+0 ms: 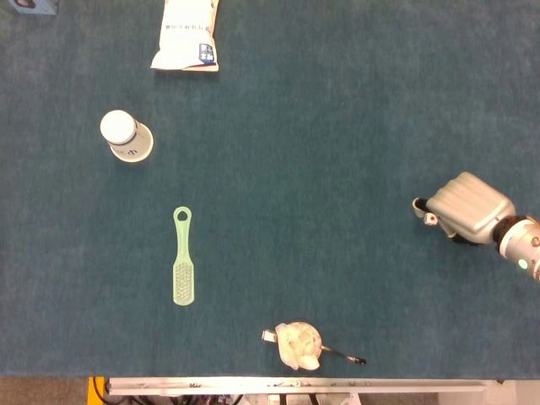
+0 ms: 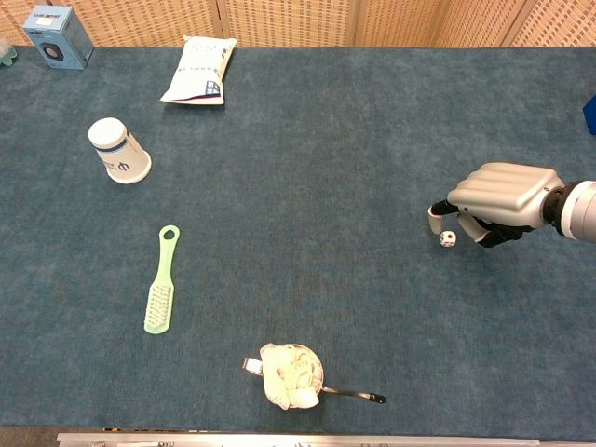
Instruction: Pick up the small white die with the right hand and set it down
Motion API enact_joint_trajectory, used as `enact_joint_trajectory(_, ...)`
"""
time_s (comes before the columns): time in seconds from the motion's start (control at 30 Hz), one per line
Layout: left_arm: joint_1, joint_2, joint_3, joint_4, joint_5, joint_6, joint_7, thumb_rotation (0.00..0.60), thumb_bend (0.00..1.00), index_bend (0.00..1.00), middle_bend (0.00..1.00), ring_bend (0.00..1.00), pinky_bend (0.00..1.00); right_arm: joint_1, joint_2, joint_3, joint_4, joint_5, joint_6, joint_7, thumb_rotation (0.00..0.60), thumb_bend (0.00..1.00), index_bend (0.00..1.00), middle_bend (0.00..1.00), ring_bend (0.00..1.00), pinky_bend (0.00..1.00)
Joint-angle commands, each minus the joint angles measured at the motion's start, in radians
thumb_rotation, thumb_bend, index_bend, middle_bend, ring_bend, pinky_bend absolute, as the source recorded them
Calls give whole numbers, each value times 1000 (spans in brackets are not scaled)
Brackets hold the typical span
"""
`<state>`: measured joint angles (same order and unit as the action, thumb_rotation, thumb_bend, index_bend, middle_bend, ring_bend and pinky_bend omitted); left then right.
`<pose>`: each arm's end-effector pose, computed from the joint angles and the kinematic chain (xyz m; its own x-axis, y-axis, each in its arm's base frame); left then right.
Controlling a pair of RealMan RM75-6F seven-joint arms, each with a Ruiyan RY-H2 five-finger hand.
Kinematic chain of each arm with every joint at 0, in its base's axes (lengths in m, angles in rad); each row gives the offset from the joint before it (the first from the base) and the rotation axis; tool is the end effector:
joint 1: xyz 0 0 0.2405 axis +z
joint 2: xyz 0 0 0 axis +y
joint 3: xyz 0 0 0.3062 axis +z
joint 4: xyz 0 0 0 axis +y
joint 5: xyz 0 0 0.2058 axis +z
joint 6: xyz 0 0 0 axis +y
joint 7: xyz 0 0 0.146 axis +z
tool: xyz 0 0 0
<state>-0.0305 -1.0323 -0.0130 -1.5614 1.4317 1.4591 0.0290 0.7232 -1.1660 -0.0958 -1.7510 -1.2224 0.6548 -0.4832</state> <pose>-0.3901 0.1585 0.2201 0.5323 0.0852 0.8422 0.8351 0.1105 -0.5390 -0.2541 -0.2942 0.0483 0.7853 -0.4662 0.4075 -0.6186 -0.6182 0.4849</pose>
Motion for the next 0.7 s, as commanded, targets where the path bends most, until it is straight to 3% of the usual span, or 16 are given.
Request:
enact_joint_trajectory(0.03,0,1,-1,0,-1,0,-3,600,199,356,243,178,317,4,-5,-3,5,4,-3,0,600,1000,339,1000,1000,1000)
enact_joint_trajectory(0.7,5,5,-5,0,-1,4,-16,600,199,356,245,178,317,12,-15,-33,22,18,2,14,600,1000,339,1000,1000,1000)
